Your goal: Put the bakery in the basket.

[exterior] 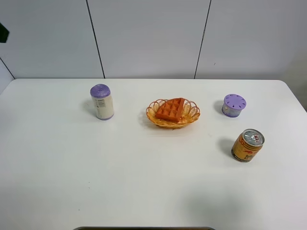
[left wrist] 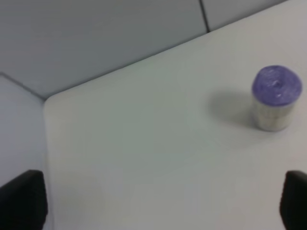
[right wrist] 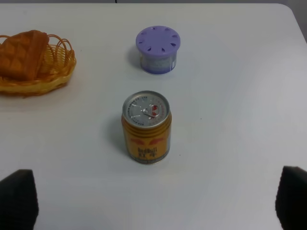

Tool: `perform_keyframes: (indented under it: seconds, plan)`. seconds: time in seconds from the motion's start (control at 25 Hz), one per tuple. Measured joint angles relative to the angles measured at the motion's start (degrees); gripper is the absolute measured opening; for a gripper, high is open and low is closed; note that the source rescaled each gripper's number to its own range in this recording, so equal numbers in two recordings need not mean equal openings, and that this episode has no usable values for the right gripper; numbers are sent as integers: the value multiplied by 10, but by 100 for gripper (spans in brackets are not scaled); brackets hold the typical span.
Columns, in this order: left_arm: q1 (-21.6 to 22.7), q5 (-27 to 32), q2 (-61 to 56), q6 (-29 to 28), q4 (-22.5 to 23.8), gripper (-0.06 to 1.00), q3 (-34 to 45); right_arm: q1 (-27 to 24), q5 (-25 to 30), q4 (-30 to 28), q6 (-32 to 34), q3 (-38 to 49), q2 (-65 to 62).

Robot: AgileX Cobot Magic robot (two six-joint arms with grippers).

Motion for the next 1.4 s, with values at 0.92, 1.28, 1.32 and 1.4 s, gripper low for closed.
perform_keyframes:
  seconds: [0.92,1.28,1.32,1.4]
  plan:
    - [89,85,-318,-16,11,98,76,0,0,0,0,0,0]
    - [89,85,-432,-79,-57,98,220,0,0,0,0,0,0]
    - [89,84,-443,-80,-66,98,234,0,0,0,0,0,0]
    - [89,83,-466,-80,-79,98,267,0,0,0,0,0,0]
